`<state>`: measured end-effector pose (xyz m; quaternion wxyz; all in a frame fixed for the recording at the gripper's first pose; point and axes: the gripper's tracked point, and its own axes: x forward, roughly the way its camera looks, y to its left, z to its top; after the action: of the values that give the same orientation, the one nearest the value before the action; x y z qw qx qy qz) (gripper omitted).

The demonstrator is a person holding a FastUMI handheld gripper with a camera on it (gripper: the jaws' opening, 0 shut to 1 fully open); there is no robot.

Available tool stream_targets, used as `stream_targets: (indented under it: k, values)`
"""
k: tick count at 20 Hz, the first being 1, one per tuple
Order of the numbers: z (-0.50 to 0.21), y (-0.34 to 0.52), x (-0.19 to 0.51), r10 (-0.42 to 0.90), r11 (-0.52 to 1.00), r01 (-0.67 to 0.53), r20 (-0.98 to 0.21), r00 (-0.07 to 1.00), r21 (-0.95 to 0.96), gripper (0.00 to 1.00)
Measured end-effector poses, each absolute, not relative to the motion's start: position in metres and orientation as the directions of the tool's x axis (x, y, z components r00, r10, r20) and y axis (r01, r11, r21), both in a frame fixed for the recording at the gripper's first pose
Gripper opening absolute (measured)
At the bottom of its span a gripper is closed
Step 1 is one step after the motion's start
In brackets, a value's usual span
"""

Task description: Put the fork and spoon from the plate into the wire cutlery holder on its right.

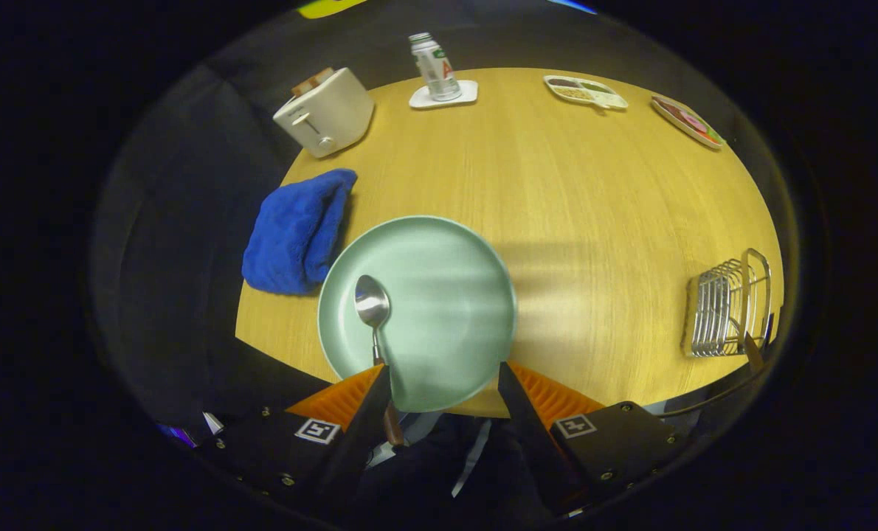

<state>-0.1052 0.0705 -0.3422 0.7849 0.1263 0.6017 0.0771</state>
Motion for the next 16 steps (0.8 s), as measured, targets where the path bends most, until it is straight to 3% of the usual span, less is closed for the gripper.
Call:
stream_targets:
  k: [5, 7, 10, 12, 13, 16]
  values:
    - [-0.358, 0.103, -0.104, 0.313, 0.950, -0.064, -0.929, 0.200, 0.306, 0.85]
    - [-0.370, 0.106, -0.103, 0.303, 0.953, -0.085, -0.936, 0.177, 0.292, 0.69]
    - [-0.381, 0.114, -0.104, 0.306, 0.951, -0.100, -0.940, 0.151, 0.293, 0.69]
    - [-0.387, 0.115, -0.102, 0.297, 0.953, -0.096, -0.945, 0.137, 0.286, 0.43]
    - [-0.389, 0.115, -0.104, 0.292, 0.954, -0.106, -0.947, 0.131, 0.280, 0.37]
    - [-0.393, 0.120, -0.110, 0.314, 0.949, -0.081, -0.942, 0.122, 0.306, 0.38]
